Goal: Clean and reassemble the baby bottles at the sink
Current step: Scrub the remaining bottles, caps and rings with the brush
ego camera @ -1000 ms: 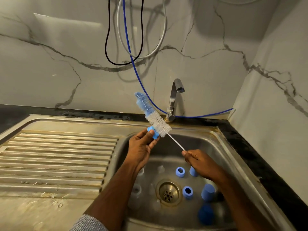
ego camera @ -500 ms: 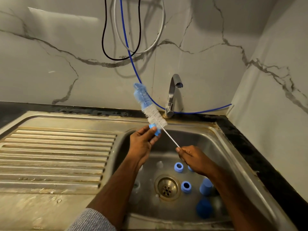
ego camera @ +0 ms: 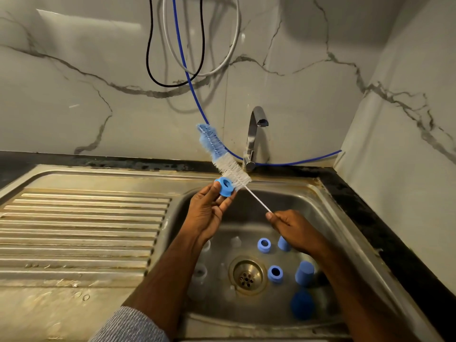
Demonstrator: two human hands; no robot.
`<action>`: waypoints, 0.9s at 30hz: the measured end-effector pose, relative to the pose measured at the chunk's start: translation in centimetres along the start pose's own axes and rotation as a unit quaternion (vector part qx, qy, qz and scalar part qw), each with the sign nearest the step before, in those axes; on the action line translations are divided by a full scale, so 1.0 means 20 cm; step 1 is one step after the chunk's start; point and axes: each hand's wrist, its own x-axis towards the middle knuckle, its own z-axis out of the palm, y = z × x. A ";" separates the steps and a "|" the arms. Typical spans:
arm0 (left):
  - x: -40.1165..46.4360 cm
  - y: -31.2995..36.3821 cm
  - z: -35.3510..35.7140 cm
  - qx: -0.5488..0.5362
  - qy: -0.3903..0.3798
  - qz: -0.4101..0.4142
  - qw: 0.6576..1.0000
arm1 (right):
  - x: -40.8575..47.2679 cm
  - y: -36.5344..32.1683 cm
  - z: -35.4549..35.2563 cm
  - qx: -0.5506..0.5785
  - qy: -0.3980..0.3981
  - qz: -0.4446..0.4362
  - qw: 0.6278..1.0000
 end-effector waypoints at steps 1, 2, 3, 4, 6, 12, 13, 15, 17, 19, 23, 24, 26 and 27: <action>0.00 0.00 0.00 -0.009 0.004 0.003 1.000 | -0.01 0.00 0.00 0.007 -0.013 -0.002 1.000; 0.01 0.00 0.00 -0.008 0.007 0.005 1.000 | -0.01 0.00 0.00 0.014 -0.023 -0.004 1.000; 0.01 0.00 0.00 0.005 0.009 0.008 1.000 | -0.01 -0.01 0.01 0.018 -0.030 -0.007 0.999; 0.01 -0.01 0.00 0.029 0.014 0.010 0.999 | -0.01 -0.03 0.03 0.017 -0.029 -0.009 0.999; 0.00 -0.04 0.01 0.076 0.026 0.012 0.997 | 0.00 -0.06 0.07 0.002 -0.009 -0.010 1.000; 0.03 -0.02 -0.01 0.040 0.072 0.040 0.996 | 0.01 -0.02 0.05 -0.065 0.026 -0.006 0.998; 0.04 -0.02 -0.02 0.041 0.081 0.043 0.995 | 0.00 -0.01 0.03 -0.068 0.016 -0.005 0.998; 0.03 -0.03 -0.02 0.059 0.084 0.037 0.994 | -0.01 -0.02 0.03 -0.088 0.019 -0.016 0.996; 0.02 -0.07 -0.01 0.082 0.071 0.024 0.994 | 0.00 -0.05 0.06 -0.123 0.046 -0.031 0.991; 0.01 -0.10 0.01 0.092 0.067 0.015 0.993 | 0.01 -0.08 0.09 -0.137 0.067 -0.046 0.987; 0.03 -0.06 -0.01 0.004 0.063 0.016 0.998 | 0.01 -0.05 0.04 -0.135 0.062 -0.033 0.988; 0.04 -0.04 -0.02 -0.003 0.060 0.018 0.998 | 0.00 -0.03 0.02 -0.138 0.058 -0.025 0.988; 0.03 -0.03 -0.03 0.018 0.050 0.009 0.999 | 0.00 -0.01 0.00 -0.144 0.051 -0.015 0.988; 0.02 -0.04 -0.03 0.037 0.046 0.000 0.998 | 0.00 -0.01 0.02 -0.144 0.052 -0.016 0.988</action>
